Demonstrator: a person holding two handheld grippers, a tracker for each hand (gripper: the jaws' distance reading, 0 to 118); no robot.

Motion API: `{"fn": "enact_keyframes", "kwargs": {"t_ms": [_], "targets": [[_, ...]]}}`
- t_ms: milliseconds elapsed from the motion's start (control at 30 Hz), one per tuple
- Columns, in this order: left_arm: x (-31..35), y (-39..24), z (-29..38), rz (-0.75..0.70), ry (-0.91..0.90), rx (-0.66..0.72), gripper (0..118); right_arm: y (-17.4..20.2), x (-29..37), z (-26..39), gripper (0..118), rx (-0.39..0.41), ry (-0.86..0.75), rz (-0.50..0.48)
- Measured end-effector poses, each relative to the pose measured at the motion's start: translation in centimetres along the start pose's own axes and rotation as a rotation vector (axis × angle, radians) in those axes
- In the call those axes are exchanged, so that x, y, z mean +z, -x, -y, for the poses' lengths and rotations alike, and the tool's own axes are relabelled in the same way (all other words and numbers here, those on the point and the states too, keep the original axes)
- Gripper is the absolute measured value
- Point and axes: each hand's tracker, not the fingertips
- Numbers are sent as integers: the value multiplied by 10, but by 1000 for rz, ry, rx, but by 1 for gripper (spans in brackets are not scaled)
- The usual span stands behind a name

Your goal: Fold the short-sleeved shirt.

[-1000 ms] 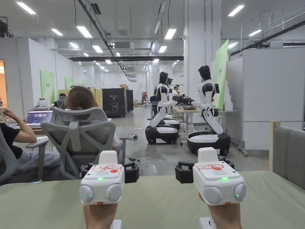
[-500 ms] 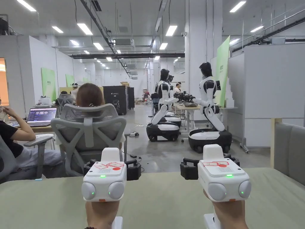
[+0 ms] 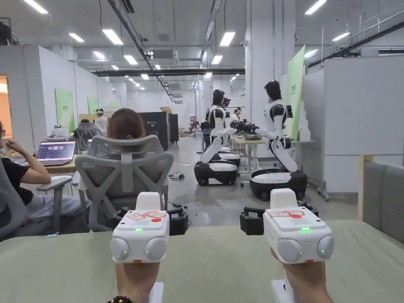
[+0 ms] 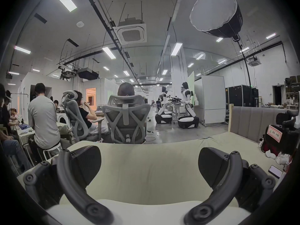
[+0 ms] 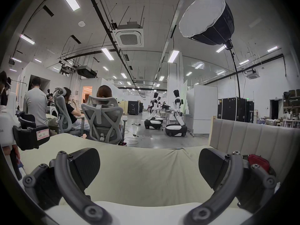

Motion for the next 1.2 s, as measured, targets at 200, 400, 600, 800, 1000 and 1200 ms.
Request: {"fn": "enact_keyframes", "kwargs": {"t_ms": [200, 400, 600, 800, 1000, 1200], "targets": [[-12, -3, 4, -2, 5, -3, 118, -1, 0, 0, 118, 4, 5, 1], [-11, -6, 3, 7, 1, -11, 118, -5, -5, 3, 118, -20, 29, 2], [-9, -6, 2, 3, 4, -22, 118, -3, -2, -1, 118, -17, 54, 17], [-12, -3, 5, -3, 15, -9, 118, -1, 3, -8, 118, -59, 66, 1], [-16, -2, 8, 3, 16, -11, 118, 6, 9, -13, 118, -57, 66, 10], [-13, -2, 9, 0, 24, -5, 118, 9, 14, -18, 118, -110, 113, -61]]}}
